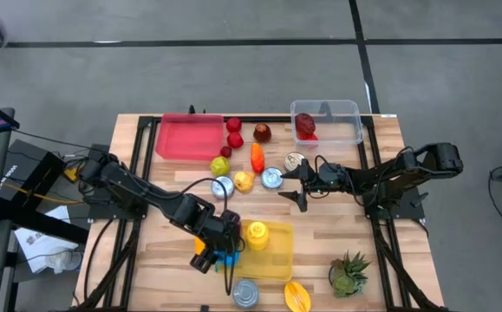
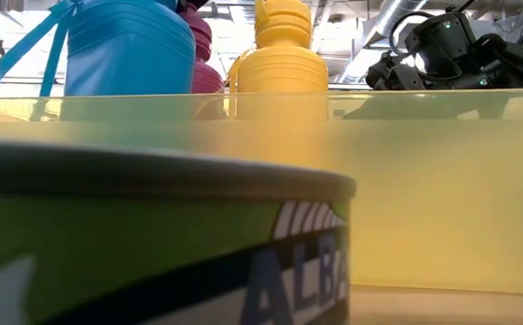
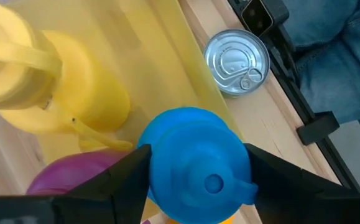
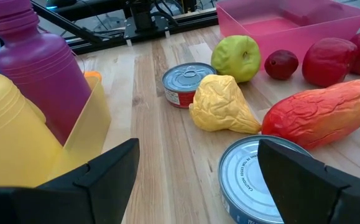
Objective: Pick & Place Food Item
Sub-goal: Put the blue water bottle into the yellow bin, then put the starfruit into the red bin
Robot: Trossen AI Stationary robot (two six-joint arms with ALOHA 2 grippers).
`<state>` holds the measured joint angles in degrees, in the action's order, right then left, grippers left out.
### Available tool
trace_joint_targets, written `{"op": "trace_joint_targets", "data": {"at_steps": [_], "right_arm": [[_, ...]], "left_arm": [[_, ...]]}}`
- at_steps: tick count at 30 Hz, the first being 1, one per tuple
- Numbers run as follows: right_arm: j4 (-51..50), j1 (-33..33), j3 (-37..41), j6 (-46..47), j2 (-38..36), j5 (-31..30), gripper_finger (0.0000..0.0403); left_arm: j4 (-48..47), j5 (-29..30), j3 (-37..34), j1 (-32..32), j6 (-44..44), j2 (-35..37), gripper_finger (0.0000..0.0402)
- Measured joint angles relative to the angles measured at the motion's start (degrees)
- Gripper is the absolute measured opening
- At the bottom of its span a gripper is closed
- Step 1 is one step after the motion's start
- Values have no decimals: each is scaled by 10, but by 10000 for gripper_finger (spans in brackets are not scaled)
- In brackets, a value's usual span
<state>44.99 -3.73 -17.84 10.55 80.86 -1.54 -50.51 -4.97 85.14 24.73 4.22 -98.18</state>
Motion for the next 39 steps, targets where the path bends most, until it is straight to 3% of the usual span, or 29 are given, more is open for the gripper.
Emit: {"op": "trace_joint_targets", "data": {"at_steps": [13, 26, 34, 39], "right_arm": [[0, 0, 0, 0, 0, 0, 315], [0, 0, 0, 0, 0, 0, 315], [2, 0, 0, 0, 0, 0, 315], [8, 0, 0, -4, 0, 0, 315]], "left_arm": [[-1, 1, -2, 4, 0, 2, 289], [-6, 11, -1, 17, 11, 28, 294], [45, 92, -1, 31, 0, 99, 294], [179, 155, -39, 39, 4, 184, 294]]}}
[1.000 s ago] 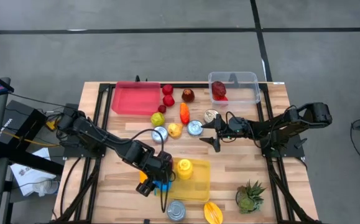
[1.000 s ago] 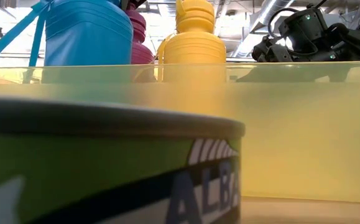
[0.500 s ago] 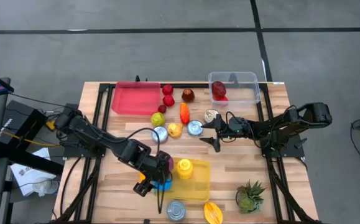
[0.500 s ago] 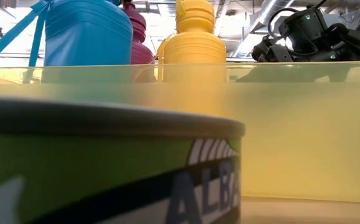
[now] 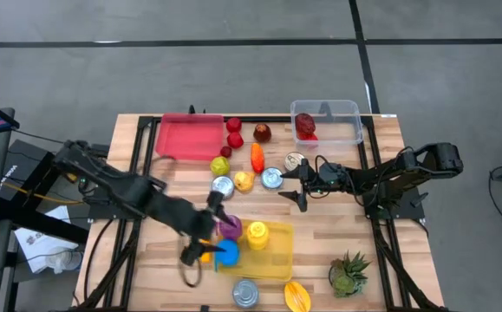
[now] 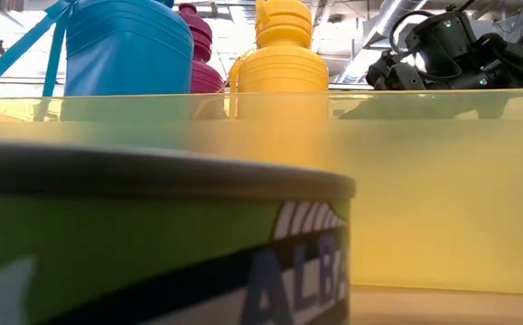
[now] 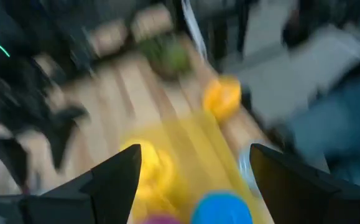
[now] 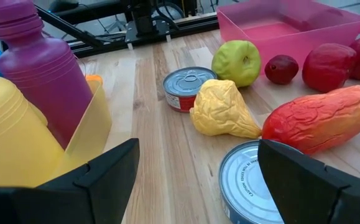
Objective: Pick & Place Food Item
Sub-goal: Put the starfruit into the red bin
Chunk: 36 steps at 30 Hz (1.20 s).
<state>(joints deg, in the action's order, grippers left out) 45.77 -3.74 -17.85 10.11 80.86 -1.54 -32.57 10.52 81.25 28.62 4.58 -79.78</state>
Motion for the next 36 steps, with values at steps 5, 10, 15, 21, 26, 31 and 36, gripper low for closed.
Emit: {"op": "trace_joint_targets", "data": {"at_steps": [5, 10, 15, 21, 26, 31, 36], "right_arm": [[1, 3, 0, 0, 0, 0, 315], [8, 4, 0, 0, 0, 0, 315], [17, 4, 0, 0, 0, 0, 315], [45, 4, 0, -10, 0, 0, 315], [36, 8, -13, -11, 0, 0, 315], [-62, 26, -66, -11, 0, 0, 315], [-259, 33, -153, -24, 0, -48, 315]], "left_arm": [[226, 12, -143, -5, 27, 129, 294], [365, 19, -307, -36, 31, 249, 294], [379, 37, -416, -76, 25, 338, 294], [421, 42, -523, -119, 21, 411, 294], [453, 42, -591, -163, 20, 439, 294], [455, 40, -633, -209, 10, 442, 294], [457, 18, -664, -256, 9, 442, 293]]}}
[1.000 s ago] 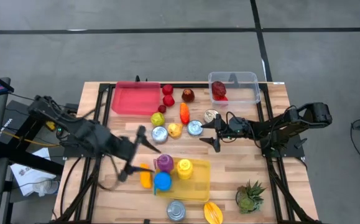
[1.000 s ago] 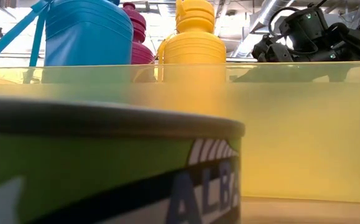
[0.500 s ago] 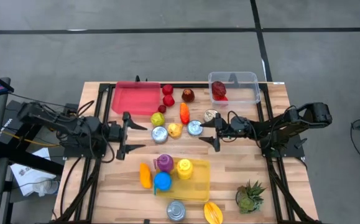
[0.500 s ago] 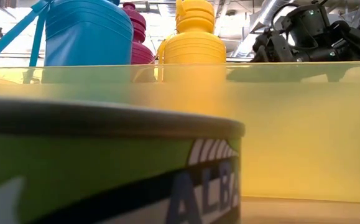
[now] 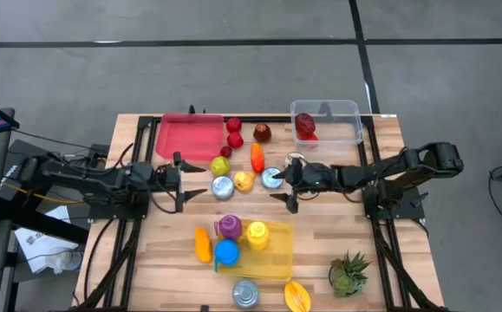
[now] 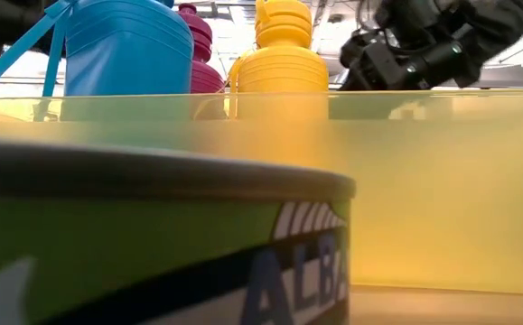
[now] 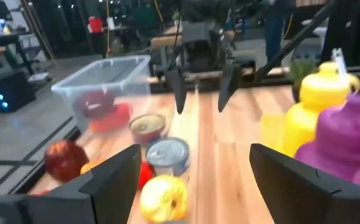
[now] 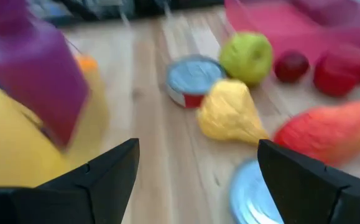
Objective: Pick & Place Food Item
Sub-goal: Put the starfruit into the red bin
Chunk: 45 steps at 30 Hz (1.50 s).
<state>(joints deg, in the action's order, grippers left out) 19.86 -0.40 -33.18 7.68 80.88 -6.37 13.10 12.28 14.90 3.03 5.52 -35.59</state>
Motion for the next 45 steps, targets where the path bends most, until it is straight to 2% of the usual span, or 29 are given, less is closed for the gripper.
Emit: {"op": "trace_joint_targets", "data": {"at_steps": [6, 10, 14, 22, 26, 33, 39, 45], "right_arm": [[-224, 0, -96, -39, 0, -83, 315], [-335, 5, -148, -28, 0, -68, 315], [-425, 40, -186, 25, 0, -41, 315], [-622, 153, -302, 195, 0, -40, 315], [-653, 214, -346, 299, 0, -40, 315], [-618, 321, -352, 474, 24, -40, 315], [-607, 388, -388, 589, 110, -13, 315], [-646, 422, -497, 657, 220, 20, 315]], "left_arm": [[4, -17, -29, -53, 2, 0, 279], [13, -19, -45, -77, 5, 0, 269], [12, -44, -62, -90, 0, 0, 262], [33, -82, -64, -92, -15, 0, 258], [33, -82, -64, -92, -19, 0, 259], [34, -82, -64, -92, -34, 0, 259], [45, -81, -64, -92, -32, 0, 260], [64, -81, -64, -92, -32, 0, 260]]}}
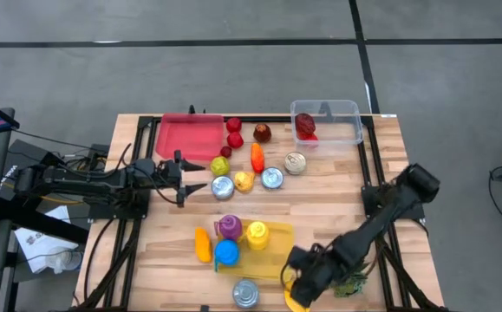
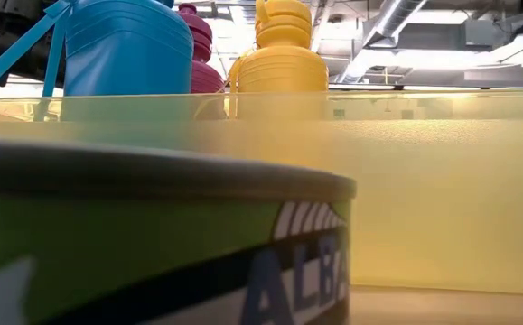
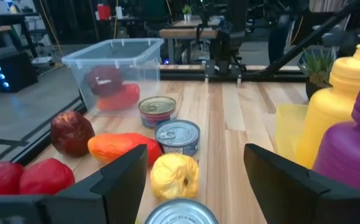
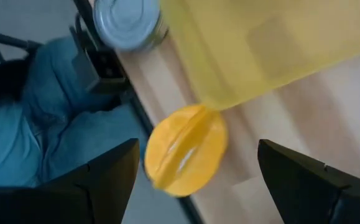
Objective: Pick & Place Food Item
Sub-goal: Put the starfruit into the red bin
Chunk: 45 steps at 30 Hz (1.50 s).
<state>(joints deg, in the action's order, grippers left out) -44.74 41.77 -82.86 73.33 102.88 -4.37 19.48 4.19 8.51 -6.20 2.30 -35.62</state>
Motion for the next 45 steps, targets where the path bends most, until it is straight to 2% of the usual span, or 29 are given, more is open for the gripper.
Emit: {"op": "trace_joint_targets", "data": {"at_steps": [4, 10, 15, 20, 27, 37, 45], "right_arm": [[-56, 12, -94, 28, 70, 28, 315], [-138, 24, -205, 48, 160, 37, 315], [-176, 25, -244, 48, 214, 62, 315], [-182, 24, -249, 51, 230, 72, 305], [-188, 25, -248, 56, 231, 73, 243], [-189, 25, -248, 44, 231, 44, 101], [-178, 25, -248, 27, 231, 44, 63]], "left_arm": [[12, 0, 0, 0, 0, 0, 260], [13, 0, 0, 0, 3, 0, 260], [12, 0, 0, 0, 3, 0, 260], [12, 0, 0, 0, 3, 0, 260], [12, 0, 0, 0, 3, 0, 260], [12, 0, 0, 0, 4, 0, 260], [12, 0, 0, 0, 4, 0, 260]]}}
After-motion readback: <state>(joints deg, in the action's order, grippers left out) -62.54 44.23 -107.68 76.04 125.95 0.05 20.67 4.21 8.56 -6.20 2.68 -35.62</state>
